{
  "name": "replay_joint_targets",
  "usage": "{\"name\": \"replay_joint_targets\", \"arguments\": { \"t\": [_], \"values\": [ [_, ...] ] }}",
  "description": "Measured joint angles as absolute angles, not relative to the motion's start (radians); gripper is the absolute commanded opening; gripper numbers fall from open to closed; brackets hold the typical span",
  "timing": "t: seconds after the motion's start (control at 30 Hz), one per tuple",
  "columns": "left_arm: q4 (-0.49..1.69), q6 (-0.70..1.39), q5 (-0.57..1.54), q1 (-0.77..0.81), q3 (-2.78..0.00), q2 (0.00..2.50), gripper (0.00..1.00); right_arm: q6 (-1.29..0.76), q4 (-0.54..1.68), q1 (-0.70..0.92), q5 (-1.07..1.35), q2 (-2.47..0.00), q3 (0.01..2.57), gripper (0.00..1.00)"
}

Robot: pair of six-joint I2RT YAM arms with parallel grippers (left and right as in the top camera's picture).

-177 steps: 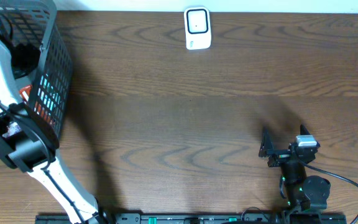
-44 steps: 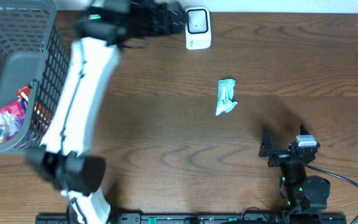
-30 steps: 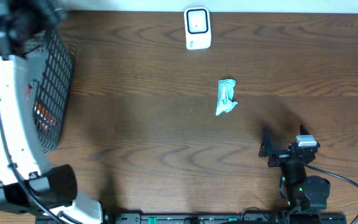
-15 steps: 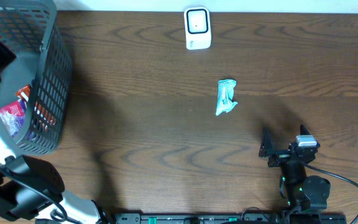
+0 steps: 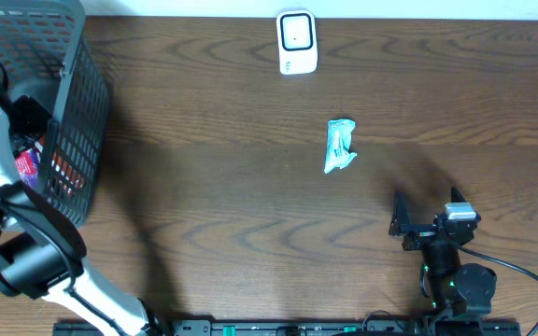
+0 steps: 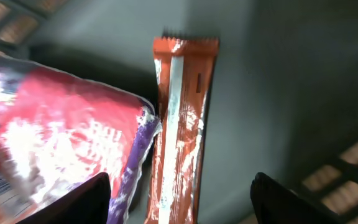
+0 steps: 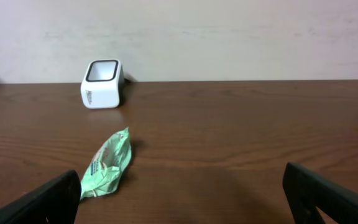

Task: Scan the item barcode
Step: 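Return the left gripper to the basket and grasp the red-white bar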

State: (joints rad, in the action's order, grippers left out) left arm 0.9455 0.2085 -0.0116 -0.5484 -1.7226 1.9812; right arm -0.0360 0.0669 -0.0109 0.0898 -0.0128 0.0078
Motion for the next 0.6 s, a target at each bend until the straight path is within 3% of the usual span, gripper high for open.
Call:
{"name": "replay_joint_targets", "arguments": {
  "t": [0.6],
  "values": [
    [0.988,0.208,-0.037,-0.548,-1.723,2.128,0.61,-0.036,0.067,-0.011,0.090,-0.013,0.008,0.99]
  ]
}}
